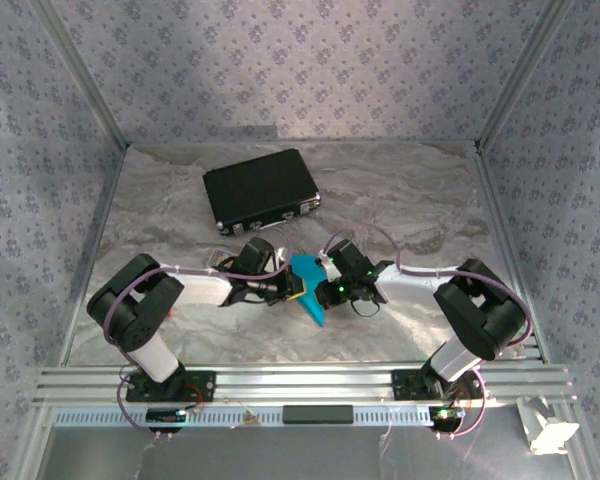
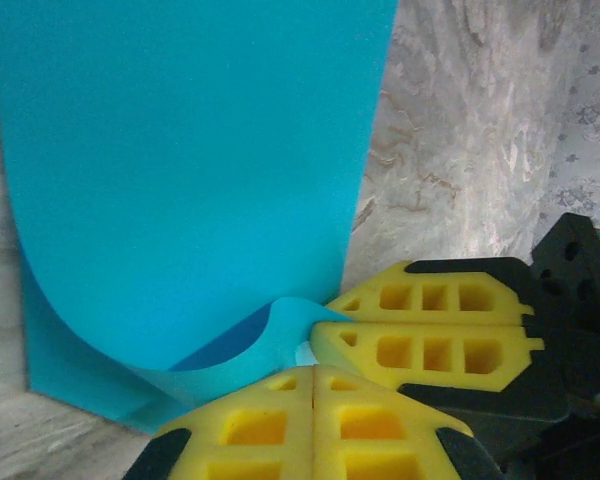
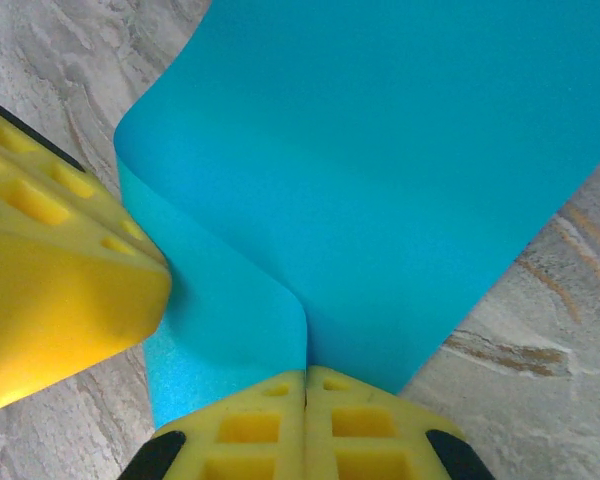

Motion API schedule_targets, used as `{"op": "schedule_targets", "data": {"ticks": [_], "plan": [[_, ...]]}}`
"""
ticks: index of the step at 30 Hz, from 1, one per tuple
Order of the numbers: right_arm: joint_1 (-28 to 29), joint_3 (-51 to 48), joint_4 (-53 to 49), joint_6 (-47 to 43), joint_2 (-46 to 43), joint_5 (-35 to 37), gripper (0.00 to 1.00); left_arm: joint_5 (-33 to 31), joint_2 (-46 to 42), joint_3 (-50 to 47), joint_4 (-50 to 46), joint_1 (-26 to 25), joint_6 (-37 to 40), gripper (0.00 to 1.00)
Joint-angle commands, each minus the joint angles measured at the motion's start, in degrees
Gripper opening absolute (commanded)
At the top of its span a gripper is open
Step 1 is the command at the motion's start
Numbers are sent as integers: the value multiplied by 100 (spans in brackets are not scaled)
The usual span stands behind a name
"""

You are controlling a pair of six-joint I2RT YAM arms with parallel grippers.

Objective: Fold a paper plane with a square sheet of paper (pick it up from the middle)
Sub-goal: Third fold the triangle at the center of the table.

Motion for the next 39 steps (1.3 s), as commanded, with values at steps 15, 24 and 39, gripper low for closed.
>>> {"op": "schedule_targets", "data": {"ticks": [15, 24, 39], "plan": [[-29, 16, -286, 1, 128, 15, 0, -353, 409, -92, -425, -69, 488, 0], [-58, 250, -625, 231, -457, -48, 18, -464, 274, -14, -649, -119, 549, 0], [523, 187, -67, 1102, -348, -1062, 8, -574, 181, 55, -741, -162, 523, 0]]}}
